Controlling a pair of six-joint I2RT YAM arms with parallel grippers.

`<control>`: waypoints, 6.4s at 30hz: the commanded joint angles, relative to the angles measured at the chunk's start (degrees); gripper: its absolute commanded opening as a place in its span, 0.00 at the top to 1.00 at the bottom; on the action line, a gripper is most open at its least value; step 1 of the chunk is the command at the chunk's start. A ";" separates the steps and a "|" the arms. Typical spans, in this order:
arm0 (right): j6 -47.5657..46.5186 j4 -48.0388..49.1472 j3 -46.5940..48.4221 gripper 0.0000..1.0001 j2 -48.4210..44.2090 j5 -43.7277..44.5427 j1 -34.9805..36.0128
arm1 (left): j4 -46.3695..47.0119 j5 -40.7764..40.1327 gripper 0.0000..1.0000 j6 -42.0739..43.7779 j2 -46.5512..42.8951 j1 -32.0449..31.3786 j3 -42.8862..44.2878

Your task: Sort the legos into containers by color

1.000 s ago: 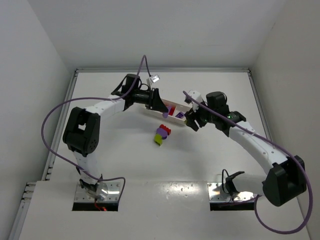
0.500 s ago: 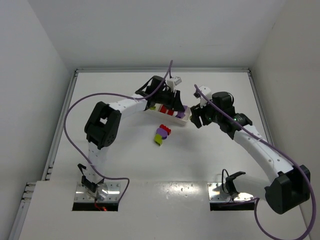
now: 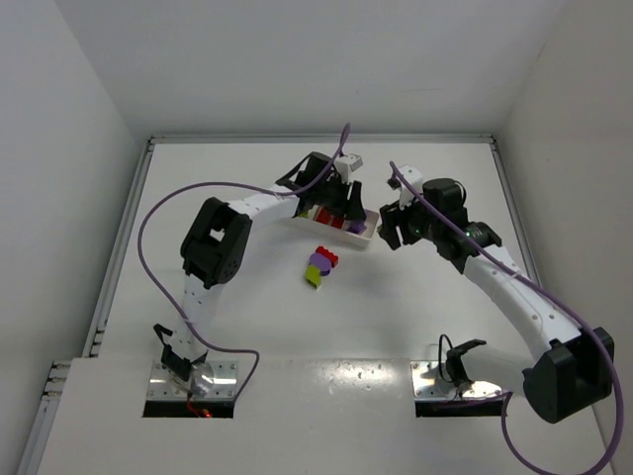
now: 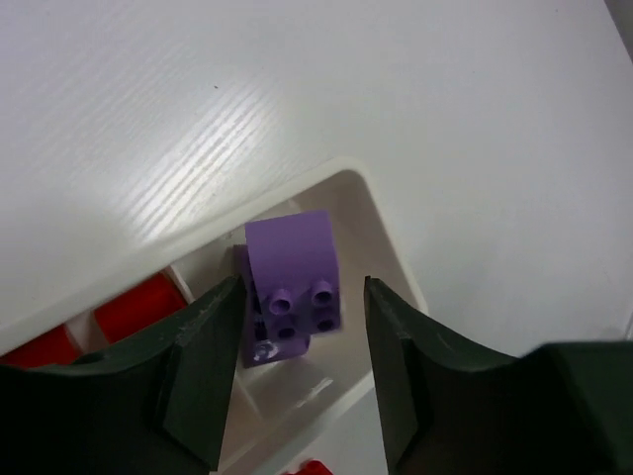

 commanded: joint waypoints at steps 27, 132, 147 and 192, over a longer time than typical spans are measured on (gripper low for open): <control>-4.32 12.73 26.90 1.00 31.78 -8.42 6.33 | -1.99 -9.43 0.27 -3.91 -34.87 27.93 -15.43; -5.55 5.61 -0.60 0.17 2.80 0.90 -10.89 | -9.46 -24.27 0.32 0.57 -29.52 -10.20 -35.57; -5.55 6.14 -0.07 0.17 4.38 -0.77 -10.89 | -8.32 -23.92 0.52 2.85 -24.15 -8.62 -33.81; 28.29 18.36 10.12 0.16 29.51 -52.19 1.14 | 2.14 -14.25 0.83 10.42 -62.38 -6.34 -55.70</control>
